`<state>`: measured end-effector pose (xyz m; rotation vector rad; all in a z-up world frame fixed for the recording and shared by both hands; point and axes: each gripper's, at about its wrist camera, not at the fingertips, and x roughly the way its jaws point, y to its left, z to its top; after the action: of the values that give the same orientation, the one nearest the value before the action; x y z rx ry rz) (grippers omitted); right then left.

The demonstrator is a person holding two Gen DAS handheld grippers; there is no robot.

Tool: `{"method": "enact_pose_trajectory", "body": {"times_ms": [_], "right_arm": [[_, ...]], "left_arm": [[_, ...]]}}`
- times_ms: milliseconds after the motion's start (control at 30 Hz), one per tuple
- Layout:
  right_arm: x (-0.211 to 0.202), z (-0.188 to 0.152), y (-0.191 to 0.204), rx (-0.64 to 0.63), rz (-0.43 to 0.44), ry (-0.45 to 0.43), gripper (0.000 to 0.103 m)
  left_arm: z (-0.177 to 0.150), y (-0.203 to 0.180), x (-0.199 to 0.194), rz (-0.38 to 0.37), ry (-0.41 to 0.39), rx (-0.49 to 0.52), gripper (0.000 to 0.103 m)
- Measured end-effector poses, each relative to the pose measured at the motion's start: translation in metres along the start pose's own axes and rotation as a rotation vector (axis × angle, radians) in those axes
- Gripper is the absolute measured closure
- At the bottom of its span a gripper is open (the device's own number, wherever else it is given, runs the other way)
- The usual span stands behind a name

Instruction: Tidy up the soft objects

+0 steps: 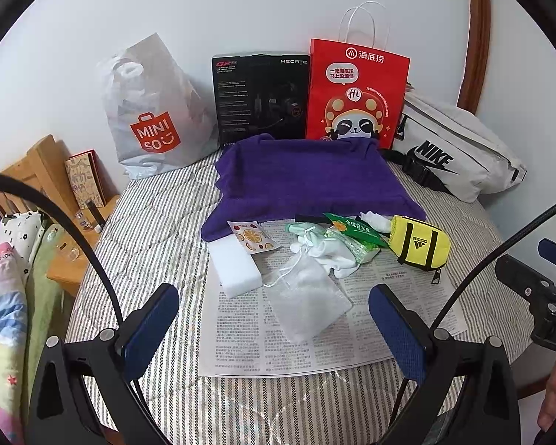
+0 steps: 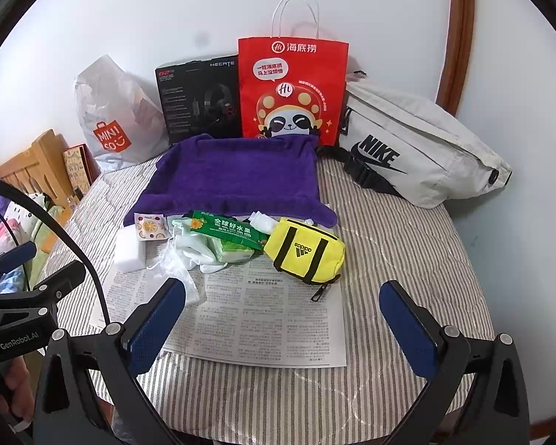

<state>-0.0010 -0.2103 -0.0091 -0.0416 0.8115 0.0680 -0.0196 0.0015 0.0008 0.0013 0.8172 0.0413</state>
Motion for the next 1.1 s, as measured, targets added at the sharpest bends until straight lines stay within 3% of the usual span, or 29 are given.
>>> {"method": "enact_pose_trajectory", "body": {"times_ms": [767,1100], "right_arm": [[-0.005,0.003,-0.005,0.006,0.006,-0.009,0.000],[0.000,0.006,-0.006,0.005,0.020,-0.004,0.000]], "left_arm": [[0.001,0.002,-0.005,0.006,-0.003,0.006,0.000],[0.007,0.007,0.008,-0.031,0.012,0.000,0.000]]}}
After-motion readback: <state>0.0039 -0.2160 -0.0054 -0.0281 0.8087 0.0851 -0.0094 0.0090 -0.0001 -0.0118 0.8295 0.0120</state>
